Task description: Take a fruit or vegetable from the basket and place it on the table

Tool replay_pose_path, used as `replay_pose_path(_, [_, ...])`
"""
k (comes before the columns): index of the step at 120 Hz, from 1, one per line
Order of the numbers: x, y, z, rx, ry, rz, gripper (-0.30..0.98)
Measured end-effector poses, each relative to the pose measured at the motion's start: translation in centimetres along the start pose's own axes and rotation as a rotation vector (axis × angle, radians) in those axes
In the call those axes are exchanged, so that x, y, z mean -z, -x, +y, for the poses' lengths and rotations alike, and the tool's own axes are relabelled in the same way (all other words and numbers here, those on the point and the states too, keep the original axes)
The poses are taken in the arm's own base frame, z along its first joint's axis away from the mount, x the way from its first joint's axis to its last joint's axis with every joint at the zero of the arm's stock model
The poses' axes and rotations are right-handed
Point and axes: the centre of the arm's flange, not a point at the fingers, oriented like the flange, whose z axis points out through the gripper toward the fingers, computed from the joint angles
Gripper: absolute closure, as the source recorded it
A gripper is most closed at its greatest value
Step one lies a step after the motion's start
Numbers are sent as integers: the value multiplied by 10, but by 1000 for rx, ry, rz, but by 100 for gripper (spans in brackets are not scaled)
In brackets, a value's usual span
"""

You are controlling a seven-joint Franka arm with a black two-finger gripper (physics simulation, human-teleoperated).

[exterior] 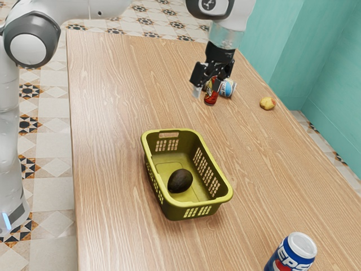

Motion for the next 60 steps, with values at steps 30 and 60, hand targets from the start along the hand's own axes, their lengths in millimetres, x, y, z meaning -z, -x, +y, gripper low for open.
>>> replay_pose_path(30, [13, 11, -17, -7, -20, -74, 0])
replay_pose_path(60, [25, 44, -56, -377, -17, -120, 0])
